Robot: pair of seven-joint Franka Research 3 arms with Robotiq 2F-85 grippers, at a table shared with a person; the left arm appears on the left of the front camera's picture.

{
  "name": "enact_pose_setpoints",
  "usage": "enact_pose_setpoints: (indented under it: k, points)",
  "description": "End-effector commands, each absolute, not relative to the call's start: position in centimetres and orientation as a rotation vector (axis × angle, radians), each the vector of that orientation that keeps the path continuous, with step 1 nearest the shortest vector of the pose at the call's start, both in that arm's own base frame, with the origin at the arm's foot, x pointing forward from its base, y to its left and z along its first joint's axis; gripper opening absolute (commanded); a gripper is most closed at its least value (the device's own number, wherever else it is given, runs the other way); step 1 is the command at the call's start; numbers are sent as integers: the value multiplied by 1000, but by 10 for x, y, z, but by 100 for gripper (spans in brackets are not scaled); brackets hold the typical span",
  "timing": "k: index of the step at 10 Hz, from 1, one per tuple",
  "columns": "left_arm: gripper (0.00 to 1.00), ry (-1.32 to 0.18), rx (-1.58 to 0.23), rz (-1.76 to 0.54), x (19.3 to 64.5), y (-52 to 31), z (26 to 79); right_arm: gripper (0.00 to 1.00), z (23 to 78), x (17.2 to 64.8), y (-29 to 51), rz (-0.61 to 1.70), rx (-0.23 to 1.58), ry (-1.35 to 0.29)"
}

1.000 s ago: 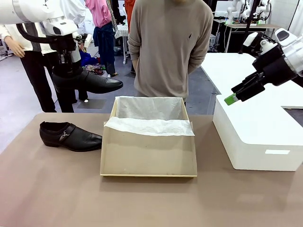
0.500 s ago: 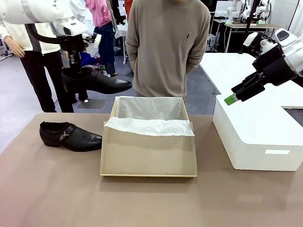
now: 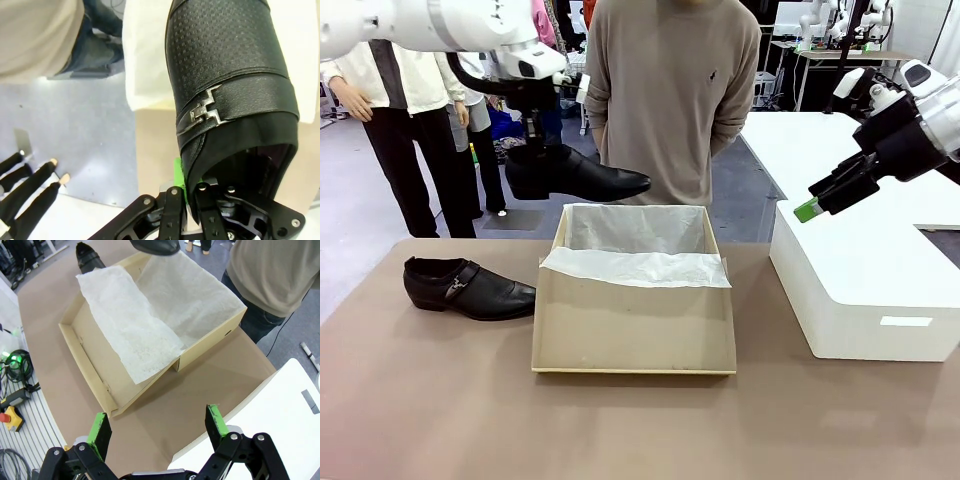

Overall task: Pack the shoes into the box.
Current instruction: Place one shoe of the Shoes into the Shoes Box.

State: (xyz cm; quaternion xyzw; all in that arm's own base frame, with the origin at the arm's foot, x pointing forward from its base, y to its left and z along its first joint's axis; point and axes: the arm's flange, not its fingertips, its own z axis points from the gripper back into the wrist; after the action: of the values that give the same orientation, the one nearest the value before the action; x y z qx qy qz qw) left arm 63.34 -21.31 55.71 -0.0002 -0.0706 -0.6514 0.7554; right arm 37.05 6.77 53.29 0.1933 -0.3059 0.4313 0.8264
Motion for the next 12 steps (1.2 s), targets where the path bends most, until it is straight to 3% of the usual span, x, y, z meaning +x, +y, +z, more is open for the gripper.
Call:
enact_pose_setpoints:
  k: [1, 12]
  points:
    - [0, -140, -9, -1396, 644, -233, 556, 100, 533, 374, 67, 925, 434, -669]
    - [0, -129, -43, -1376, 640, -259, 517, 100, 533, 374, 67, 925, 434, -669]
